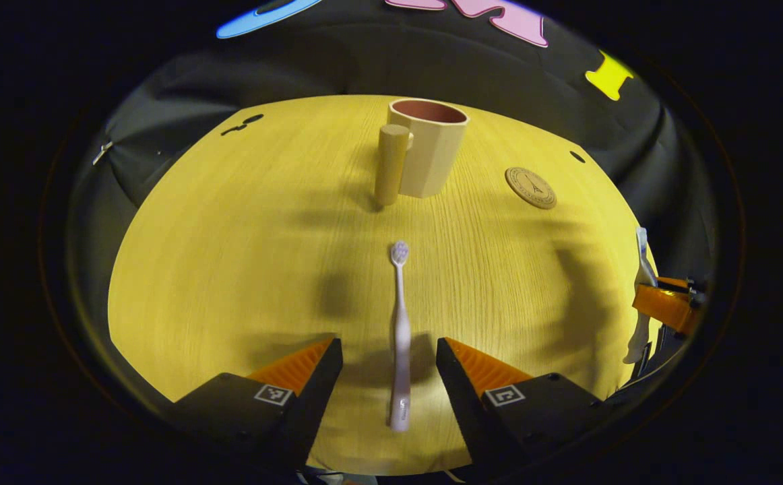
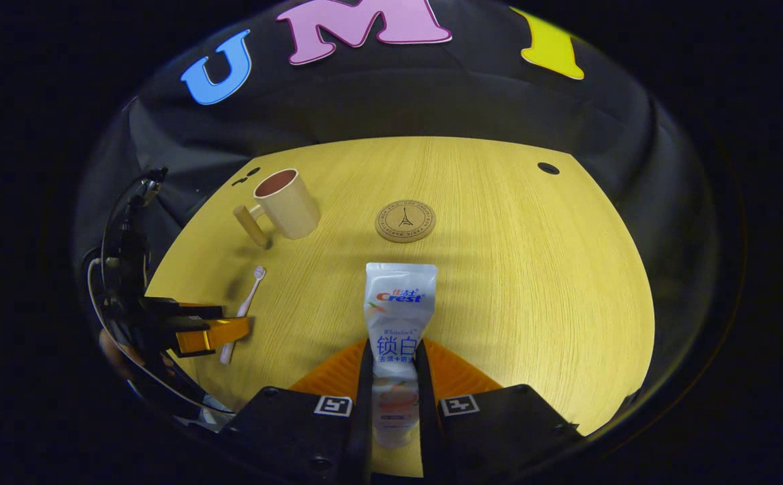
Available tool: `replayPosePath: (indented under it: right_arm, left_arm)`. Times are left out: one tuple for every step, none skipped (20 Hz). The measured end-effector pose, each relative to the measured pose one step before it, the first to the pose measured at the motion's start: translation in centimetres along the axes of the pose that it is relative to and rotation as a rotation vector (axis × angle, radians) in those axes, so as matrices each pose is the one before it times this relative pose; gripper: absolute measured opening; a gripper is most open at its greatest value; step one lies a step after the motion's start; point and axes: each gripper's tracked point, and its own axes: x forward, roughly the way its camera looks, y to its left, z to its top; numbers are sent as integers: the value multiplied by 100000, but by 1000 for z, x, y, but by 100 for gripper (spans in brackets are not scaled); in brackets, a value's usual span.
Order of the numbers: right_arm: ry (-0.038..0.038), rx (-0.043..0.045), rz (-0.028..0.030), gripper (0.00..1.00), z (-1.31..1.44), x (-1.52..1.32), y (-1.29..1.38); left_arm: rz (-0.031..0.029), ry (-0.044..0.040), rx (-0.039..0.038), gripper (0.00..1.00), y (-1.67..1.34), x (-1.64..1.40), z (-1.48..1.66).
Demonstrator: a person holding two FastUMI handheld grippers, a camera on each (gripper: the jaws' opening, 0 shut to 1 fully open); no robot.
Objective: Put the toothbrush and toothpaste on the desktop into the cup, then pick up the cup and place it on the coaster on the desktop.
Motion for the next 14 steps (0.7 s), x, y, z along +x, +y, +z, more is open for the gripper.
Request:
replayPosePath:
  right_arm:
    - [-29,471,371,33,-73,-107,-15]
    - [11,109,608,33,-64,-1,51]
    - [224,-188,509,33,-91,17,128]
    - [177,-337,597,32,36,101,83]
    - [20,-220,550,32,110,155,119]
    - [57,56,511,32,51,162,84]
    - [6,311,461,33,139,237,138]
    - [214,266,557,33,104,327,129]
    - [565,423,316,33,39,283,122]
    - [302,533,582,32,128,152,137]
    - [166,568,495,33,150,123,61]
    - [-10,242,428,32,171,259,26]
    - [-120,-84,222,32,194,152,-40]
    - [-102,-475,231,32,191,287,-90]
  left_arm:
    - [928,-36,1228,86,0,315,136]
    - [467,517,1237,85,-59,168,235]
    - [600,1531,1462,84,-3,156,-165]
    - [2231,2194,2476,82,163,20,-176]
    - [-513,925,2652,80,-178,-200,22]
    - [-876,1328,1760,71,-350,365,40]
    - [-491,905,1715,60,-328,-168,21]
    - [-444,1245,1198,55,-280,89,-22]
    - [253,1170,-481,49,-237,36,-17]
    - [500,944,-1139,36,-267,93,69]
    - [326,345,-457,34,-296,232,12]
    - [613,189,662,17,-145,-312,70]
    - [18,-122,640,14,-2,5,-62]
    - [-1011,-501,218,11,25,-21,73]
